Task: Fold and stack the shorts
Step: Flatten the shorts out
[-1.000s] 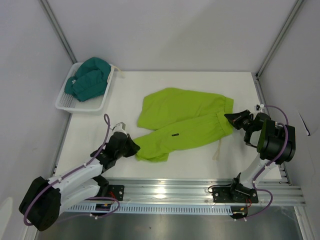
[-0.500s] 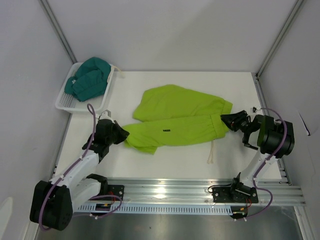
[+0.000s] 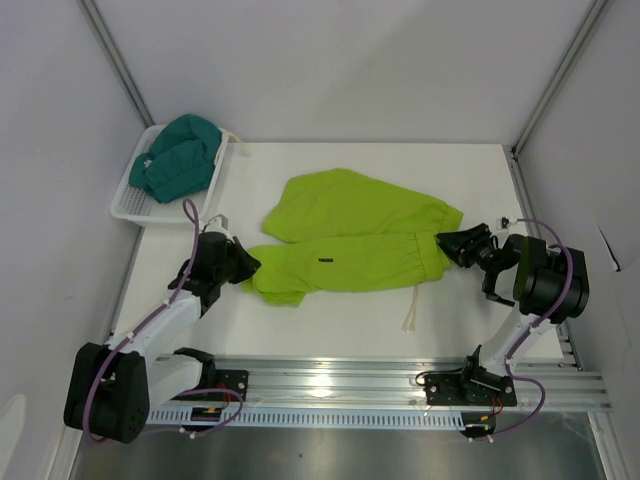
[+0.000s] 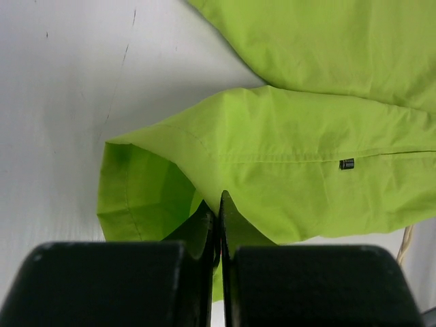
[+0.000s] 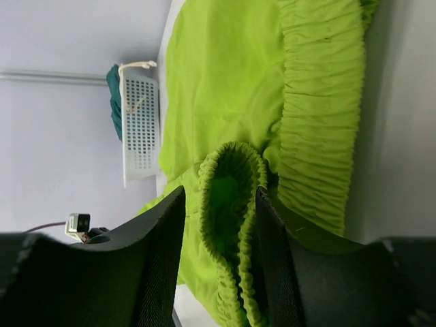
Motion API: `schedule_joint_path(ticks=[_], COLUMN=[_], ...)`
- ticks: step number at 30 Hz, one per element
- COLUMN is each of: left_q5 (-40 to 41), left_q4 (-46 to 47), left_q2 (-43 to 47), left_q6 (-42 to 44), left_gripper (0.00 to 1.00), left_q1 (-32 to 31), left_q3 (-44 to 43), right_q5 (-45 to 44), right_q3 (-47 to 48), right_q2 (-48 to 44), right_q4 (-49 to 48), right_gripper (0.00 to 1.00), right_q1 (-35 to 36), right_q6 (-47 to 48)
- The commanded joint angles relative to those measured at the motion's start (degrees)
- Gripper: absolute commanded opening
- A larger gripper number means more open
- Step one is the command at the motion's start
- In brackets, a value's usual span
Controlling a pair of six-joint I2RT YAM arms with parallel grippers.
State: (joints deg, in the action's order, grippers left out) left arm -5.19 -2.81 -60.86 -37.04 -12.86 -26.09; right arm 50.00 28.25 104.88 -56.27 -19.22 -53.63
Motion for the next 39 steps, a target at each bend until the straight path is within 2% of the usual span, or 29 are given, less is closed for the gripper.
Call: schedule_joint_path(ticks=[1,9,15,22,29,39], left_q5=[0.09,0.53,0.01,-0.35,-1.05,-1.22], left_q4=[1.06,0.0,0.52,0.17,0.08,0.26], left_q2=[1.36,2.15,2.32,2.59,2.06,2.06], left_q6=[2.49,2.85,2.76,2.76,2.76,2.93], left_gripper=[0.0,0.0,0.0,0.0,0.0,0.0], left_q1=[1.0,1.61,1.61,1.79,2.32,2.49], left_q3=[-3.09,-3.53,-2.74,-3.27,-3.36,-3.1], right_q5=[0.27,2.56,0.63,-1.39,-2.8,-1.31], right_q3=[-2.14,-6.01,-5.84,-3.03,-3.82,-5.13], right_q2=[0.32,-2.3,-9.77,-11.54,-13.21,-11.19], right_q4=[-8.4,-18.52,-6.15,6.69,8.28,2.31], right_gripper=[0.48,0.47,0.47,0.47,0.46,0.46], right_q1=[-1.69,-1.96,0.06,2.61,2.17,0.06], right_q6=[-2.53,-5.09,3.33,8.97,9.59,6.17])
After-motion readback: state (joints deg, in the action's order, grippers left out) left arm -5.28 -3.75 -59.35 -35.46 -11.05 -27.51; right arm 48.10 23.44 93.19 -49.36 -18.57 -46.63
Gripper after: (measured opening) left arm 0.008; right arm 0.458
